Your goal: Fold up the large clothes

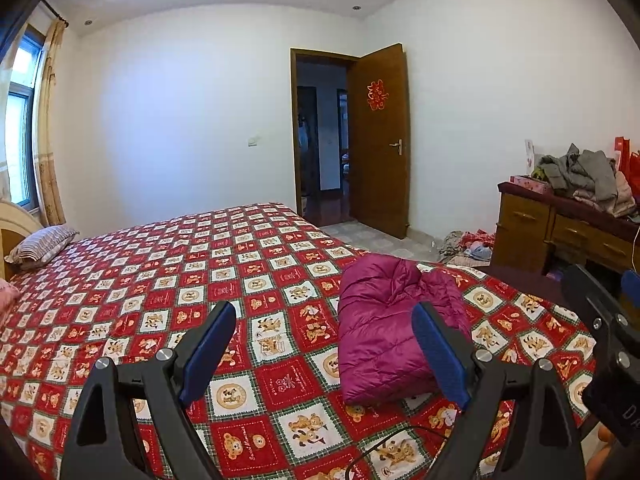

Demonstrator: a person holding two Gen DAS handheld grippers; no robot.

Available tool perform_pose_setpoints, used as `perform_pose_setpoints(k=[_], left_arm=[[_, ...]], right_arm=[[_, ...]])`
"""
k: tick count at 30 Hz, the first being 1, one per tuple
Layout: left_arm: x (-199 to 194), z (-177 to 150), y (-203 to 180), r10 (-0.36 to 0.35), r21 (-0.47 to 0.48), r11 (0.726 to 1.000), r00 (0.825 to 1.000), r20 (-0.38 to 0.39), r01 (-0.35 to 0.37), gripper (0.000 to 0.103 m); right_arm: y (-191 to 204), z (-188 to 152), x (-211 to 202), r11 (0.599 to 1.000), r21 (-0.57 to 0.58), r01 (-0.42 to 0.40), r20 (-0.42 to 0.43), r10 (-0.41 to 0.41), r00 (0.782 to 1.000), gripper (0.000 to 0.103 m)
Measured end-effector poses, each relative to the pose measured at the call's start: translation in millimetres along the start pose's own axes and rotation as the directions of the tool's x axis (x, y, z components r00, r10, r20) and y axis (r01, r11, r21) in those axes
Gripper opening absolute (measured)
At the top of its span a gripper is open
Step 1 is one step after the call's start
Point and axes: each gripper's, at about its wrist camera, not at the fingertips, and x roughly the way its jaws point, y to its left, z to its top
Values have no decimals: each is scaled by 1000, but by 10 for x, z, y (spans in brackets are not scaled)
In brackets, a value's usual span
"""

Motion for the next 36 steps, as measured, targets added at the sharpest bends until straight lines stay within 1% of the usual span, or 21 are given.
perform_pose_setpoints(k=[6,11,17,24,36], left_arm=[[31,-15,-7,-2,9,1000,1000,-16,2,90],[53,-18,-33,-29,8,1000,999,-24,29,90],[101,-35,-98,-18,39,999,999,-30,19,90],[169,-25,-89,7,32,999,999,-33,-6,90],[253,-3,-136,-4,48,999,999,-41,6,90]], right_arm=[[1,-17,19,1000,-2,-1,-7,1,1000,103],[-11,-29,40,1000,-7,9,-3,-9,1000,103],[-45,-51,106,1000,6,8,-28,-8,1000,103],[-54,-49,134,1000,6,15,-26,-15,1000,103],[-121,-57,201,1000,23,20,-33,-19,999,103]])
